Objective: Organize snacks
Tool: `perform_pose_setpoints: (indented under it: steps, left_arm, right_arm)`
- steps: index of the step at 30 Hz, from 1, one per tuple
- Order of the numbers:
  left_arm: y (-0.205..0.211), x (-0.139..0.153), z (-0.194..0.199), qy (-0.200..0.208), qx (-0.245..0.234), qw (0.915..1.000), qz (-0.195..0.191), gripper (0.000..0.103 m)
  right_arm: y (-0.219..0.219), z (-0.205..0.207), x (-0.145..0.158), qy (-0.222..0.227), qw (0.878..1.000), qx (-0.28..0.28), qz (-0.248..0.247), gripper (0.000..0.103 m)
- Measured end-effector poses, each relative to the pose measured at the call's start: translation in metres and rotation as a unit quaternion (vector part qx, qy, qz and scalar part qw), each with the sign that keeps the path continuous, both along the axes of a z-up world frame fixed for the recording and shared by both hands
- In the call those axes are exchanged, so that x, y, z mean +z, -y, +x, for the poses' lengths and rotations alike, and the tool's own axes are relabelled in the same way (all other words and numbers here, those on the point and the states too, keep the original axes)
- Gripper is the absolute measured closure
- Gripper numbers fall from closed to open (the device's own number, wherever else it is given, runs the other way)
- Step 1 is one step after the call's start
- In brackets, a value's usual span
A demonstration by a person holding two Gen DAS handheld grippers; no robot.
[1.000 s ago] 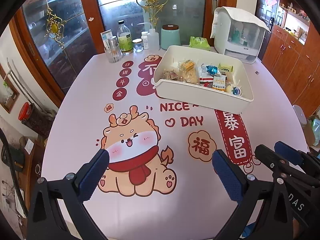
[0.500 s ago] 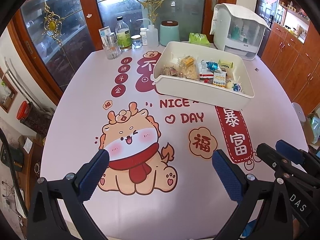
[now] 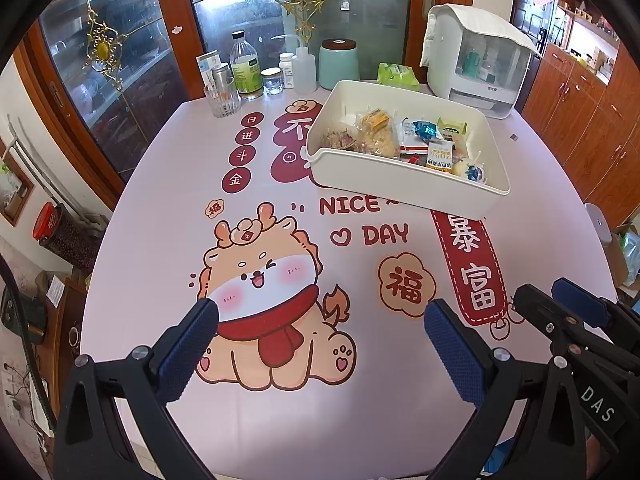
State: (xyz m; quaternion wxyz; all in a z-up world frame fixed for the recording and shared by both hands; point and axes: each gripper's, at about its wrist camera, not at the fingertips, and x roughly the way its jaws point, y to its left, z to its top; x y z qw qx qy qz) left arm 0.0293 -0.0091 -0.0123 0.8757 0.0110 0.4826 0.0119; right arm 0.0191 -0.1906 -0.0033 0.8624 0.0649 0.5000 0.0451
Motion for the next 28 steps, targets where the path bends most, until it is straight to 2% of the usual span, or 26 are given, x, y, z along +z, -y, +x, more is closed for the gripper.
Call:
perform_pose_setpoints:
  steps: [28]
  left_arm:
    - [0.0012, -0.0100, 0.0034, -0.008, 0.003, 1.0000, 0.002, 0.001]
  right_arm:
    - [-0.0023, 0.0043, -0.0067, -0.001, 1.000, -0.004, 0.011, 0.052]
